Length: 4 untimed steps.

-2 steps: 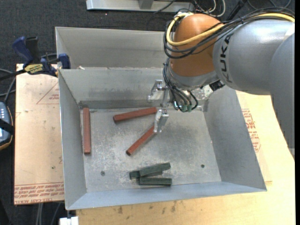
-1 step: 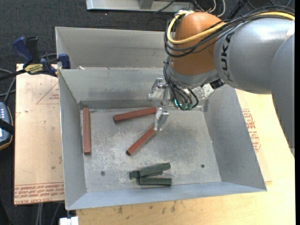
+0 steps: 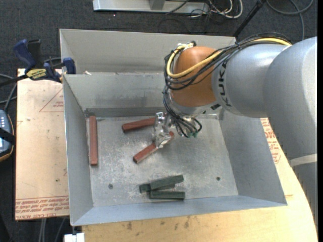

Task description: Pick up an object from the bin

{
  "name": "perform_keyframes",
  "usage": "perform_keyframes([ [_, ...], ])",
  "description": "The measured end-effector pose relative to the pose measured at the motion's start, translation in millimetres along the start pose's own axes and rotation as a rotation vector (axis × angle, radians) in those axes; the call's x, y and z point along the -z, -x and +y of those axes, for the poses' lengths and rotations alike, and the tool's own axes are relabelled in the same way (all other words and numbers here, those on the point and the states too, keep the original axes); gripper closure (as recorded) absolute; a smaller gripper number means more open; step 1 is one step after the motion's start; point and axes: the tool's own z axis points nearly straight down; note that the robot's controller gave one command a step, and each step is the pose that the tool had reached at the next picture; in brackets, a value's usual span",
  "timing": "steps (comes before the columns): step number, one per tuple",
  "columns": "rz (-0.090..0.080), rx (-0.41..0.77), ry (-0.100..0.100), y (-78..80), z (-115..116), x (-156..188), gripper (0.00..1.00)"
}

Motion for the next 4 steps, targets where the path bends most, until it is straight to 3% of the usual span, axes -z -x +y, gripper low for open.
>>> perform_keyframes([
  [1,-0.020,-0.002,-0.002,2.5,-1.4,-1.3,0.00],
  [2,0.012,0.000,0.001,-1.8,0.1,-0.1,1.00],
  [3,-0.014,-0.001,-0.002,1.1,-1.0,-3.0,0.00],
  [4,-0.014,-0.002,-0.002,1.0,-1.1,-2.9,0.00],
])
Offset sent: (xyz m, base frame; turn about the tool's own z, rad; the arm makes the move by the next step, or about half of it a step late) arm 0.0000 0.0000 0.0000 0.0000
